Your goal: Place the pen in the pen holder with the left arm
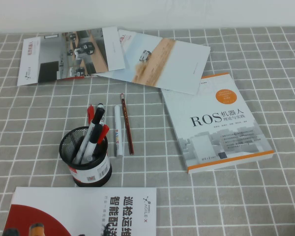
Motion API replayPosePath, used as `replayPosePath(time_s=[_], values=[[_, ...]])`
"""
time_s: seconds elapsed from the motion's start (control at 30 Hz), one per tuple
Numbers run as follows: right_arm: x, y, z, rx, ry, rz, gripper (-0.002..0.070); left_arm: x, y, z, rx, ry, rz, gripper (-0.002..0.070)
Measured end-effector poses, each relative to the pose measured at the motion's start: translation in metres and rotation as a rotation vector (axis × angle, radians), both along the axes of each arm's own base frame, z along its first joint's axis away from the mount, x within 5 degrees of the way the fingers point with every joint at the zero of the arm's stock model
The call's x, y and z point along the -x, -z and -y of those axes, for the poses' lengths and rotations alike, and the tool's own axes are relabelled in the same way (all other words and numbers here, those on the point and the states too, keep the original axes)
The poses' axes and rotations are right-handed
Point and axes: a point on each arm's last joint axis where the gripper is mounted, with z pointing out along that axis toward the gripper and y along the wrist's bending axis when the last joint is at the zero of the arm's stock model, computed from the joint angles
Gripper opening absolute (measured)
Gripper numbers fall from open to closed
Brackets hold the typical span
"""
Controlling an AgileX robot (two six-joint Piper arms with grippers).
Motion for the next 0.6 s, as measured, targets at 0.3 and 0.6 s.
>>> replayPosePath(time_s=[0.3, 0.6], values=[[0.0000, 0.0000, 0.0000, 0.000, 0.000, 0.000, -0.0015, -0.0003, -0.0004, -0.0013, -0.039, -0.003, 0.008, -0.0001], [0.0000, 0.0000, 0.0000, 0.000, 0.000, 0.000, -0.0015, -0.0023, -0.0083, -0.0006, 0.093, -0.033, 0.086, -0.0001]])
